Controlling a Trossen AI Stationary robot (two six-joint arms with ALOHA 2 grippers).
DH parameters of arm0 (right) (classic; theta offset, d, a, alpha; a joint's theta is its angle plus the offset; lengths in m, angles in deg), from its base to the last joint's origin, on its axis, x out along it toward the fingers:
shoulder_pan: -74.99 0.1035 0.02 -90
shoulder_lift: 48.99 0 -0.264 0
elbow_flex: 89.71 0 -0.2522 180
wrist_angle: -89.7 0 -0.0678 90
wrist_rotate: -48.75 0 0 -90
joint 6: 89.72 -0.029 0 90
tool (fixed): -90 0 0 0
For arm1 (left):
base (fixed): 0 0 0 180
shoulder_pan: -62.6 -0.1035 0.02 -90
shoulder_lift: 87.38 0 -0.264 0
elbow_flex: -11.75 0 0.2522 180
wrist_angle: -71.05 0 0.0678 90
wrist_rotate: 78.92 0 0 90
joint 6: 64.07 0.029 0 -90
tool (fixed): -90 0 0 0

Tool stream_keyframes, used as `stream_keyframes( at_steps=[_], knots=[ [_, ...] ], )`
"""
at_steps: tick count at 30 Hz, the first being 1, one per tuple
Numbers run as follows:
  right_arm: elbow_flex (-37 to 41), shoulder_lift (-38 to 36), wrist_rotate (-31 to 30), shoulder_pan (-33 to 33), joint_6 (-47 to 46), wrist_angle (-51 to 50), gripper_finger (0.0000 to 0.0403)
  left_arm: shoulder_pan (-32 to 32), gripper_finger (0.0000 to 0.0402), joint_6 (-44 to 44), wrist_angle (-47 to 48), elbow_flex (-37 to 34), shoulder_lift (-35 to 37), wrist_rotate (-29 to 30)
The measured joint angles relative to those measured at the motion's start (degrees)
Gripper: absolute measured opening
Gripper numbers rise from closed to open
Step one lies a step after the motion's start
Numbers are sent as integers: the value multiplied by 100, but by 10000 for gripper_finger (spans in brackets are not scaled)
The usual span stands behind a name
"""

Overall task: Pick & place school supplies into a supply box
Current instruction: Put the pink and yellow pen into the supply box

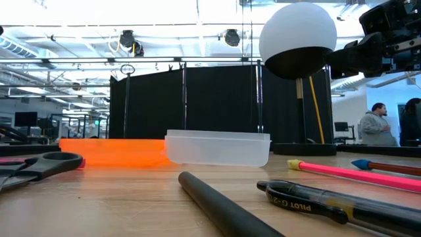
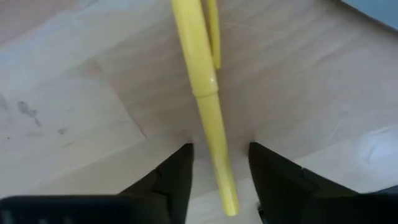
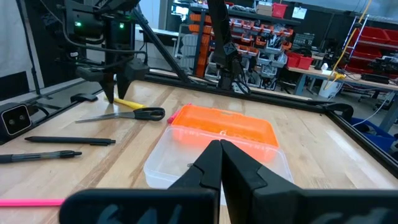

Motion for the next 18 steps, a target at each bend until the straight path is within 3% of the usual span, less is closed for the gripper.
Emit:
stream_keyframes(
  at_steps=[8,13,18],
  knots=[
    [0,0,0,0,0,-13,0,8,24,135,-51,-13,-7,64],
    [0,2,0,0,2,-46,0,24,31,178,74,76,-23,191],
    [0,2,0,0,2,-119,0,65,30,142,962,618,-90,293]
  ],
)
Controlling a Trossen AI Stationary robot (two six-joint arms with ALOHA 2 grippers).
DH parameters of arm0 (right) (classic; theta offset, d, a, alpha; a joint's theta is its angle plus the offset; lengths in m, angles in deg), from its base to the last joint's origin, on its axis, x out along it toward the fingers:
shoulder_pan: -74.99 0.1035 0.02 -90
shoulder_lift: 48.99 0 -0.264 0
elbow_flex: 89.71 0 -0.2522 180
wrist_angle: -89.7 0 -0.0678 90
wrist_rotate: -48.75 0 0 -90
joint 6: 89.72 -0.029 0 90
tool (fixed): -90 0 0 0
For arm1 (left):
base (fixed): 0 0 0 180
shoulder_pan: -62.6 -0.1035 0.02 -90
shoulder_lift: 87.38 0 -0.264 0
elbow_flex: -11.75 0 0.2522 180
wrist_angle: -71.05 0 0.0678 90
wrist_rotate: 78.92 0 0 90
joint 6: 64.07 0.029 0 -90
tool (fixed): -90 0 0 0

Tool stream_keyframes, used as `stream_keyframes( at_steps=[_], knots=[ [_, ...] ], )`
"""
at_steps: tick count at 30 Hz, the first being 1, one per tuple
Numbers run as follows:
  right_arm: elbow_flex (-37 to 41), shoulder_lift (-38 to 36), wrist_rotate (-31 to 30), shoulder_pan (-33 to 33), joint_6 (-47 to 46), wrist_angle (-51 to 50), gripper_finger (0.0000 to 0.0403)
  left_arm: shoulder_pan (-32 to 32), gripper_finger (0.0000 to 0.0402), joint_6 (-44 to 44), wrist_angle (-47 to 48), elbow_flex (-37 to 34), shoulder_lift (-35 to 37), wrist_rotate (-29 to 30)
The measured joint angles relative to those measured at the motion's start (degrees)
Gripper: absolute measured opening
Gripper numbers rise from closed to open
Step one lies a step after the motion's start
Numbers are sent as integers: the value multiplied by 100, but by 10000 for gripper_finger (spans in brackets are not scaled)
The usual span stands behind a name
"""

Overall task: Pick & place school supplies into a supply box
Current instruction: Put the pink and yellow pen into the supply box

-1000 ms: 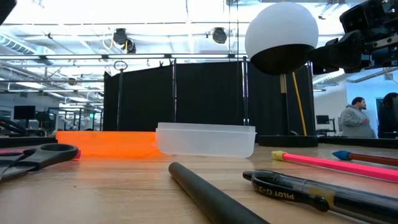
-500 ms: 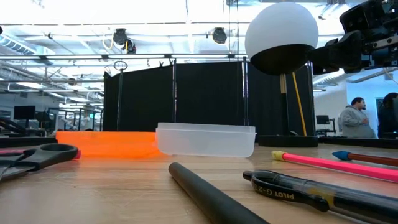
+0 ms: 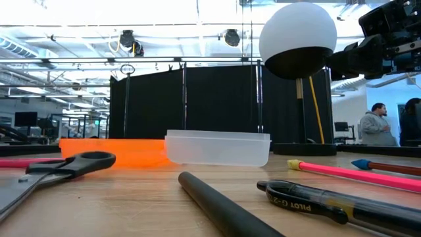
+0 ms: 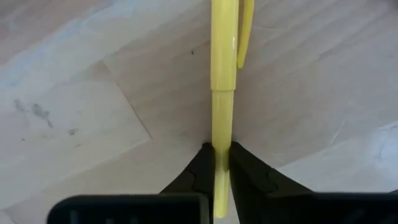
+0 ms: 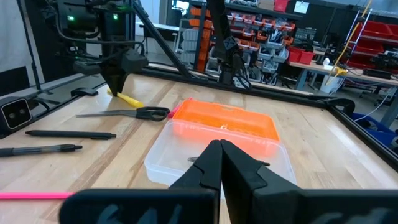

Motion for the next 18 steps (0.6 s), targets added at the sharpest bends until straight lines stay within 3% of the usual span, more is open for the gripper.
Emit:
stream_keyframes(
  at_steps=[12,18],
  knots=[
    [0,-2,-1,0,0,-1,0,115,28,-47,925,1119,-10,991],
    [0,0,-2,0,-2,-2,0,-142,18,-34,1492,1653,-10,1619]
  ],
)
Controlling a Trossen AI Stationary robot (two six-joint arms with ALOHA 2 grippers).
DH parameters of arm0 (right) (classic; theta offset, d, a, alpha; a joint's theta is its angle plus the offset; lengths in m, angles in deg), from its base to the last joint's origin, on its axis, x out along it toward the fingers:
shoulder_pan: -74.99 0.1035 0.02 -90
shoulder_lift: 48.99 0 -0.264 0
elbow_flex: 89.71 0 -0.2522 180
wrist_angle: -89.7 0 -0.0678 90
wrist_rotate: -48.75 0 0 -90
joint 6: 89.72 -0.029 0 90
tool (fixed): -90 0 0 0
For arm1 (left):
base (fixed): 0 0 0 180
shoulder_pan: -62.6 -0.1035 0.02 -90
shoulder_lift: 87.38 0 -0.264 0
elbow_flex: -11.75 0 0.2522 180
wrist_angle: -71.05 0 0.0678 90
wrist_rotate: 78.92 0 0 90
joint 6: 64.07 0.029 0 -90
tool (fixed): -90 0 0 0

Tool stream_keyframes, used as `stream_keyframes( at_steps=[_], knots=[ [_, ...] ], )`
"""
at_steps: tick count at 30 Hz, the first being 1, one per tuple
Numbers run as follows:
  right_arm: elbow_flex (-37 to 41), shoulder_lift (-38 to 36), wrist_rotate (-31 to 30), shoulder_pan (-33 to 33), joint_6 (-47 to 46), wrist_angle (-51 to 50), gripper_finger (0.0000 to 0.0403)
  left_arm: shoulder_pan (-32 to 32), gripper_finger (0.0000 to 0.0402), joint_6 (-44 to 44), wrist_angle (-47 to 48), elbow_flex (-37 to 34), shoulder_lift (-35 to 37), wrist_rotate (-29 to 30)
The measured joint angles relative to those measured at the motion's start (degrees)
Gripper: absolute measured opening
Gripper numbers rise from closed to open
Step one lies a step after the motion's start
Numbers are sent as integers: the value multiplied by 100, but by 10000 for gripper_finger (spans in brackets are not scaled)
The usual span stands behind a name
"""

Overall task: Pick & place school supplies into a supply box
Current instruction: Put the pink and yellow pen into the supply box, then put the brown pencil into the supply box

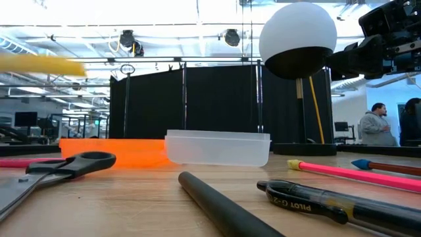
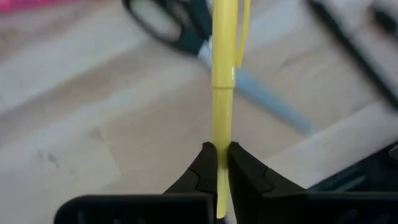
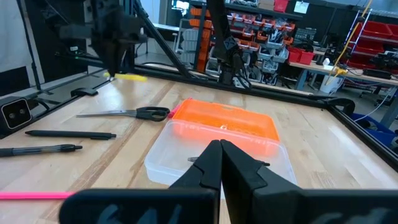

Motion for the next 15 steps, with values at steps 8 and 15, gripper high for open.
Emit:
stream_keyframes(
  at_steps=[8,15],
  knots=[
    [0,-1,2,0,1,1,0,-835,4,836,830,977,13,179],
    [0,0,2,-1,106,-7,0,-1432,2,2710,861,1226,24,65]
  ],
)
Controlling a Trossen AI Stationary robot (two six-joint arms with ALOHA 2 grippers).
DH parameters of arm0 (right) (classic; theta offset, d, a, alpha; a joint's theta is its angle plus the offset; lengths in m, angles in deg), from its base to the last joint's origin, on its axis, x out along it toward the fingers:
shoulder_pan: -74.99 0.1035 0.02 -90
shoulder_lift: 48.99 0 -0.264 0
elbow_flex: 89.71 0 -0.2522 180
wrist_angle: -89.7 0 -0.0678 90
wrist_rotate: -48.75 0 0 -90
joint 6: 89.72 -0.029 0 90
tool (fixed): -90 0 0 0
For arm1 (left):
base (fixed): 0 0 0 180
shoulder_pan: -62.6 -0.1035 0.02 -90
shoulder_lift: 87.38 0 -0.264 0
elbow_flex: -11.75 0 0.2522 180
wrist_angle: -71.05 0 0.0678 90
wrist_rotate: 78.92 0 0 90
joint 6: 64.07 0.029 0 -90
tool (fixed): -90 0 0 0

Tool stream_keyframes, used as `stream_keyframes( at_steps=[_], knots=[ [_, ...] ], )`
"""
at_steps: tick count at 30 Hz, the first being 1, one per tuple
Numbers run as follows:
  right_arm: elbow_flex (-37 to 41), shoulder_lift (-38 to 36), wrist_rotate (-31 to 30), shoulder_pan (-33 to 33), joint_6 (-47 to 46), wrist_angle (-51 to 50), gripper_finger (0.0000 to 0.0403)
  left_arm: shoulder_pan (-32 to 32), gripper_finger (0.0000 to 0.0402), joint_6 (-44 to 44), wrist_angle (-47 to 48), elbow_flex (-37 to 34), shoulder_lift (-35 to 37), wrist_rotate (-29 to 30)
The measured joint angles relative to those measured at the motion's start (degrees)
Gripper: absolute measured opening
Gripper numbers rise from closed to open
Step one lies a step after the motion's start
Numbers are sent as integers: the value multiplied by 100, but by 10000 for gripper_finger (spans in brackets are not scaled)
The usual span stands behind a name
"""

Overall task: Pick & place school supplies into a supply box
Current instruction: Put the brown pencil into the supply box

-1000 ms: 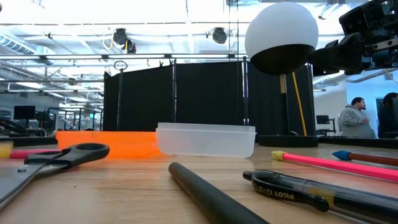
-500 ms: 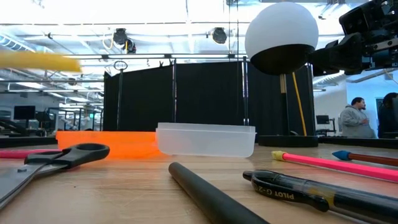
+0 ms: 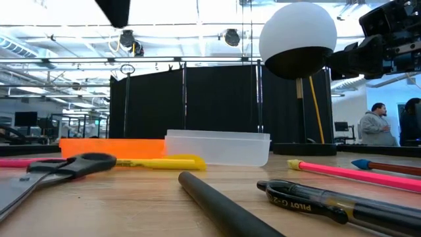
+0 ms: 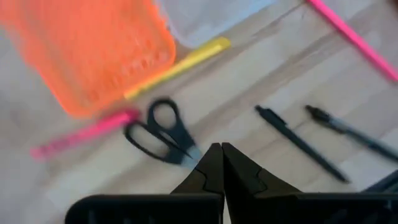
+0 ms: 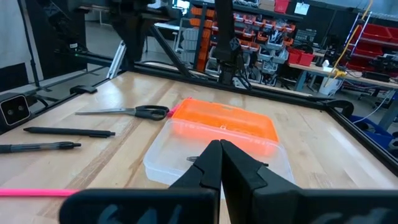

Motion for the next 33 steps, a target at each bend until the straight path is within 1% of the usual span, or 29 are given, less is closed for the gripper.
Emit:
stream_keyframes(
  at_steps=[3,6,10,13,15,17,19,21,22,23,24,25,26,27,29,30,31,33],
  knots=[
    [0,-1,-2,0,-2,0,0,-126,3,1097,-208,9,47,306],
    [0,-2,0,0,-125,0,0,-217,2,1712,-328,9,377,1005],
    [0,-2,0,1,-144,2,0,-280,2,2605,-646,-161,1250,2026],
    [0,-2,5,-1,-276,2,0,-229,2,2852,-769,-614,2074,2734],
    [0,0,6,-1,-318,3,0,-86,2,2766,-817,-1159,2766,3357],
    [0,-1,7,1,-320,3,0,75,1,2475,-816,-1894,3490,3736],
    [0,0,6,0,-317,11,0,179,1,2093,-918,-2743,4202,3835],
    [0,0,5,-1,-263,107,0,199,1,1822,-1277,-3697,4926,3934],
    [0,0,4,1,-252,194,0,184,1,1857,-1597,-4197,5272,3967],
    [0,-1,4,1,-252,291,0,149,1,2083,-2035,-4688,5625,3986],
    [0,-1,2,-1,-264,383,0,102,1,2476,-2586,-5211,5972,3980],
    [0,-2,4,1,-279,458,0,51,1,3098,-3274,-5703,6278,3873],
    [0,-2,2,0,-287,517,0,-16,1,3888,-4051,-6197,6570,3618],
    [0,-2,2,1,-287,569,0,-90,1,4784,-4925,-6686,6861,3214],
    [0,-2,2,1,-285,621,0,-290,1,6509,-6625,-7536,7382,2132],
    [0,0,2,0,-285,652,0,-415,1,7207,-7448,-7920,7617,1491],
    [0,-1,0,0,-283,666,0,-570,1,7808,-8037,-8237,7827,881],
    [0,-2,0,1,-283,660,0,-922,1,8593,-8735,-8728,8207,-82]
  ],
)
